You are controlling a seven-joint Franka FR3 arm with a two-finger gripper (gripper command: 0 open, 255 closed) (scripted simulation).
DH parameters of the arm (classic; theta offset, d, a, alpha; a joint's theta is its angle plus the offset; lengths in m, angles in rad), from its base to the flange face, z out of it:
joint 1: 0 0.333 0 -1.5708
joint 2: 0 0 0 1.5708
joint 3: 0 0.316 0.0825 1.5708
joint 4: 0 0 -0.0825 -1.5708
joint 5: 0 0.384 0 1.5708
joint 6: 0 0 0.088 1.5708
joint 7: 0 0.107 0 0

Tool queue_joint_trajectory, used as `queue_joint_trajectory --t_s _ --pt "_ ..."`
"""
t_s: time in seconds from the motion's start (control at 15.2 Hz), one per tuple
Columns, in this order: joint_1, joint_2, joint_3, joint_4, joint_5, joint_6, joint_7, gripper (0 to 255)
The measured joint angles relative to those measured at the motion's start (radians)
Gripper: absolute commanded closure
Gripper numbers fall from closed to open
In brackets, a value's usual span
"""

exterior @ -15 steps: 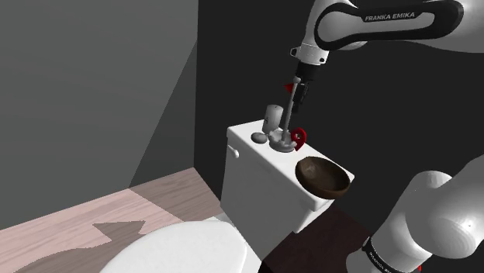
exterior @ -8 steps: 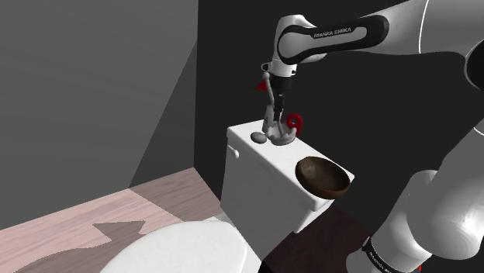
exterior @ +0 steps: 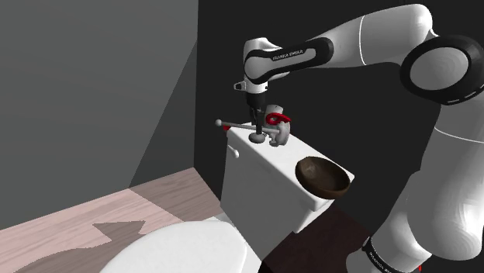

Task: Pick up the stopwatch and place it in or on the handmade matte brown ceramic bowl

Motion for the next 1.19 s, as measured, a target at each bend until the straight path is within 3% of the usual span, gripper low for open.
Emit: queue_joint_trajectory --t_s 0.53,0.92,0.99,1.19 --pt "-0.003 0.037 0.003 -0.053 -0.001 0.083 -0.02 0" --pt "-0.003 0.038 0.003 -0.062 -0.001 0.093 -0.02 0" --pt "-0.003 0.038 0.003 -0.062 -0.001 0.093 -0.02 255" --pt "-0.002 0.038 0.003 -0.061 -0.001 0.093 -0.02 255"
